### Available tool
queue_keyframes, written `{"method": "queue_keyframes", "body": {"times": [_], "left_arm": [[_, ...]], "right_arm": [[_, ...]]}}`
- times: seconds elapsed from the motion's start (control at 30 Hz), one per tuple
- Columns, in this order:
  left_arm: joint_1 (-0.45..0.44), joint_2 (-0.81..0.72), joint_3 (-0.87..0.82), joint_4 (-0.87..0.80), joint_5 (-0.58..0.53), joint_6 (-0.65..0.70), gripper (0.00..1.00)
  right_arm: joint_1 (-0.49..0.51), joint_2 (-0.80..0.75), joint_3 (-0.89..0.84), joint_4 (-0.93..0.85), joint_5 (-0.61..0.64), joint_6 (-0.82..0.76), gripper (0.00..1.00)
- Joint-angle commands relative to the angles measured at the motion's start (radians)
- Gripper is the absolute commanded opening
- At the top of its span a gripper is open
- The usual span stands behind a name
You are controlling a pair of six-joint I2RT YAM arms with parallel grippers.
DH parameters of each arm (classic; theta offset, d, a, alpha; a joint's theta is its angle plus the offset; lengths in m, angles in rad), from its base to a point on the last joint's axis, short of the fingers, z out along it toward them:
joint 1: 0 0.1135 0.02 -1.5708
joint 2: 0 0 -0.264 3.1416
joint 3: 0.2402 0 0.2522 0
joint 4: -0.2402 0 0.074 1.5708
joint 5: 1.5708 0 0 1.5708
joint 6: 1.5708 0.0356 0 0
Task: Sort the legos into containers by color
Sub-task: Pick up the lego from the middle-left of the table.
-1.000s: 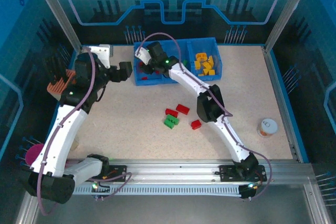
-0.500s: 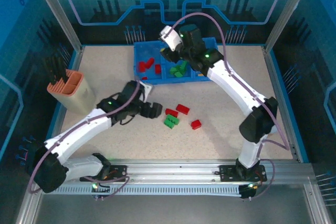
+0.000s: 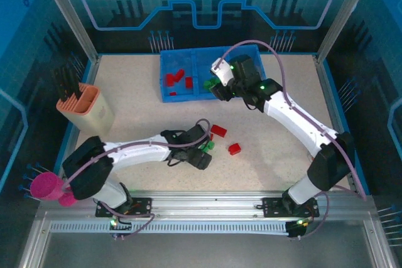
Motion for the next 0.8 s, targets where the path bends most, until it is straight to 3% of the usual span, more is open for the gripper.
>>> {"method": "queue_keyframes", "body": {"times": [0.0, 0.6, 0.77], "left_arm": [[-0.007, 0.049, 0.07, -0.008, -0.071, 0.027, 0.91], [-0.004, 0.286, 0.215, -0.034, -0.099, 0.084, 0.92], [0.017, 0.31, 0.218, -0.021, -0.068, 0.068, 0.84]], "right_arm": [[-0.004, -0.065, -0.037, 0.017, 0.018, 0.027, 0.53], [0.013, -0.097, -0.068, -0.058, 0.009, 0.048, 0.54], [0.027, -0.093, -0.078, -0.066, 0.013, 0.058, 0.54]]}}
